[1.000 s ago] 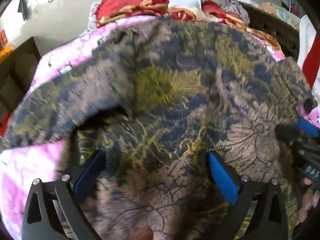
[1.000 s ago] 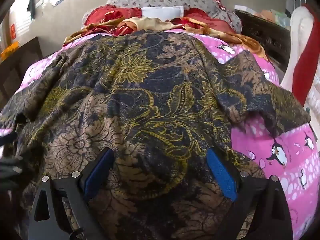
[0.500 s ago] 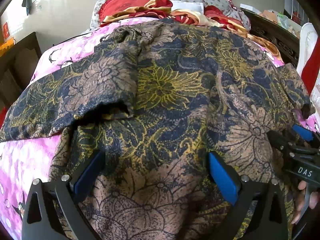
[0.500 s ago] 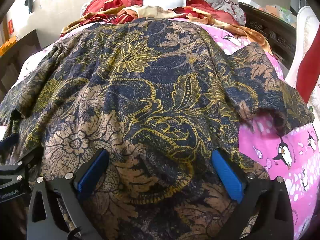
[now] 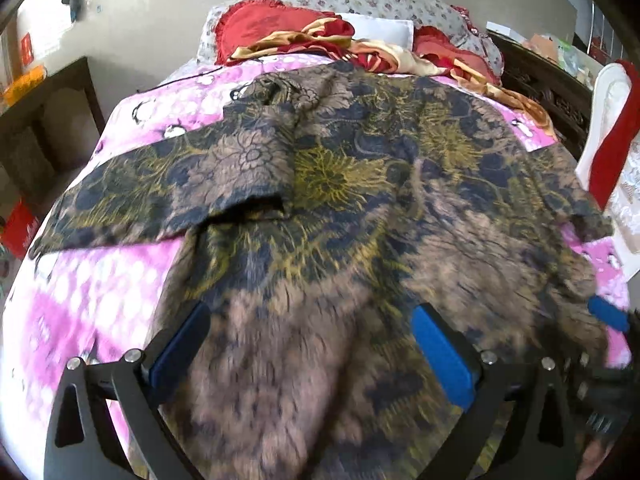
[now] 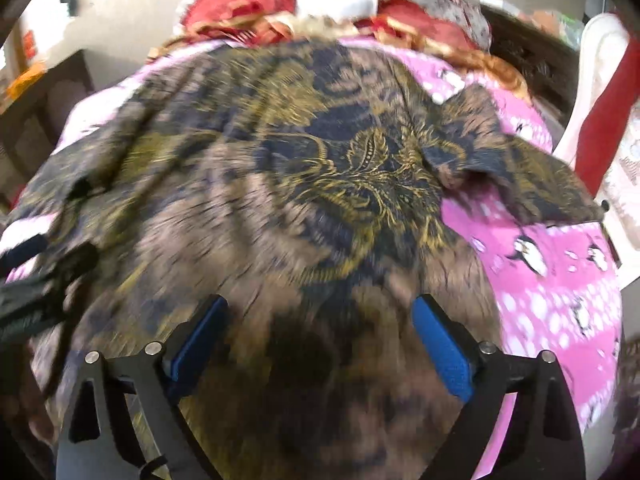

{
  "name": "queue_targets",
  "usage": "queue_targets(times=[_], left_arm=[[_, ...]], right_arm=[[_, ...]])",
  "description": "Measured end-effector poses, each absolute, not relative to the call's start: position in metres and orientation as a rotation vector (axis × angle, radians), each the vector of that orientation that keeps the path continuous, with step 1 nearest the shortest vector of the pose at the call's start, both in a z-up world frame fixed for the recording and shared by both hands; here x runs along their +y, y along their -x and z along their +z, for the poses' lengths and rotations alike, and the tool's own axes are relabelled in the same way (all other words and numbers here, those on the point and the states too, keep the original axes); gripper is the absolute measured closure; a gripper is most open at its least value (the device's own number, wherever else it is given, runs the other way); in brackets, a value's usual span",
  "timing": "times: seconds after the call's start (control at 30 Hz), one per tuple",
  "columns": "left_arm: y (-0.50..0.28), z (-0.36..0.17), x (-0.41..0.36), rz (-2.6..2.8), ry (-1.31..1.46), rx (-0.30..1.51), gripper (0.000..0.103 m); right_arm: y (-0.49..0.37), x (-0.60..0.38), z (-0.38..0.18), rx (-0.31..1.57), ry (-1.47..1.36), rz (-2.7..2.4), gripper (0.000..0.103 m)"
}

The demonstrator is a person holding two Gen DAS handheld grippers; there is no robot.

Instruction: Fold small clothes

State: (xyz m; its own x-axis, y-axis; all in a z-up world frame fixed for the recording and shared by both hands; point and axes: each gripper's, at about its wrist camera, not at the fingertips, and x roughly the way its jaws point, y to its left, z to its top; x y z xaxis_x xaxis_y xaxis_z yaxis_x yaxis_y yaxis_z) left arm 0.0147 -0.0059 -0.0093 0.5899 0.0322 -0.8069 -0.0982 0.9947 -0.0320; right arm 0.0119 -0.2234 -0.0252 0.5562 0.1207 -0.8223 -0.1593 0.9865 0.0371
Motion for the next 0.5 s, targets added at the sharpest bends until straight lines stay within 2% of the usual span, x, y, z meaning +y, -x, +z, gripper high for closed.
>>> queue_targets(times=[0.13, 0.5], left_arm=[[0.008, 0.015, -0.015, 0.059, 0.066, 0.917, 0.001], [0.04, 0.055, -0.031, 0.044, 0.022, 0.858, 0.001]], right_arm=[[0.037, -0.23, -0.003, 0.907, 0.054, 0.161, 0.017], [0.071, -0.257, 0.054, 0.804, -0.026, 0.126, 0.017]])
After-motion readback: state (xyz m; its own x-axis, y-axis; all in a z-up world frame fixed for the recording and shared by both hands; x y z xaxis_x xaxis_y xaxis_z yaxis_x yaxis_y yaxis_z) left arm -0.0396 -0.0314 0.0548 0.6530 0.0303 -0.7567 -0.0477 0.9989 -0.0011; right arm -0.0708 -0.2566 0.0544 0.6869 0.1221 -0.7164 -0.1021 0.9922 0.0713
